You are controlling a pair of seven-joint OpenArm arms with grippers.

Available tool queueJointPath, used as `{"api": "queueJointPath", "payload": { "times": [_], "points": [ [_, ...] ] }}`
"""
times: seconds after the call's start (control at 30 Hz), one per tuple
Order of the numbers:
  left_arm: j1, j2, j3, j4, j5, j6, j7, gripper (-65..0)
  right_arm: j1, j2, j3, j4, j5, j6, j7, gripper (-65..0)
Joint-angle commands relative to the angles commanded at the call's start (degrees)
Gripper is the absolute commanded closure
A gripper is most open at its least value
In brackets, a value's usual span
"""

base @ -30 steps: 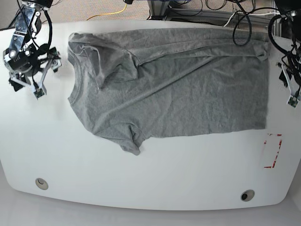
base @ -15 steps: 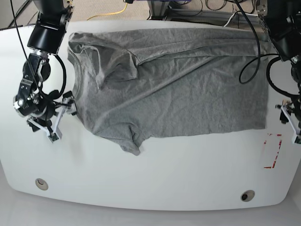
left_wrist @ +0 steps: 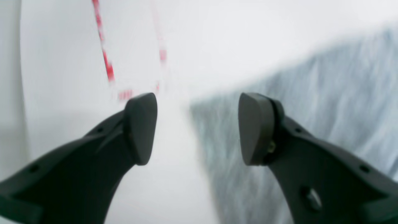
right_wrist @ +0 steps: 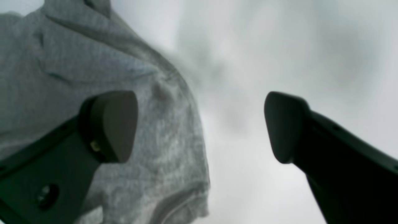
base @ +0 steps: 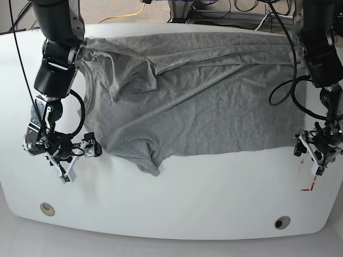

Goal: Layout the t-shirt on the table in an organized manner, then fold the t-shirt properly
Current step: 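Release the collar and lower both grippers to the hem corners, then grasp the hem corners with both grippers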

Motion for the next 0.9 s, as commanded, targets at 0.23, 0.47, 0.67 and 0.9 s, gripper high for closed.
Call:
{"api": "queueJointPath", "payload": {
  "times": [0.23,0.47,0.67,0.9],
  "points": [
    [-0.8,0.0,0.2,-6.1,0.0,0.0,-3.9,-38.6,2.2,-0.5,-5.6,-9.3,0.0,0.0,7.9,-62.1],
    [1.0,0.0,0.2,-6.1,0.0,0.0,-3.9,-38.6,2.3,-2.4,-6.5,-13.4,0.0,0.0,12.1,-62.1],
    [1.1,-0.1,0.2,-6.0,0.0,0.0,-3.9,-38.6,1.8,-3.2,-6.6,-13.4,-0.1,0.0,12.1,-61.8],
    [1.1,-0.2,0.2,-6.0,0.0,0.0,-3.9,-38.6,1.8,-4.0,-6.6,-13.4,-0.1,0.0,12.2,-44.4]
  ]
}}
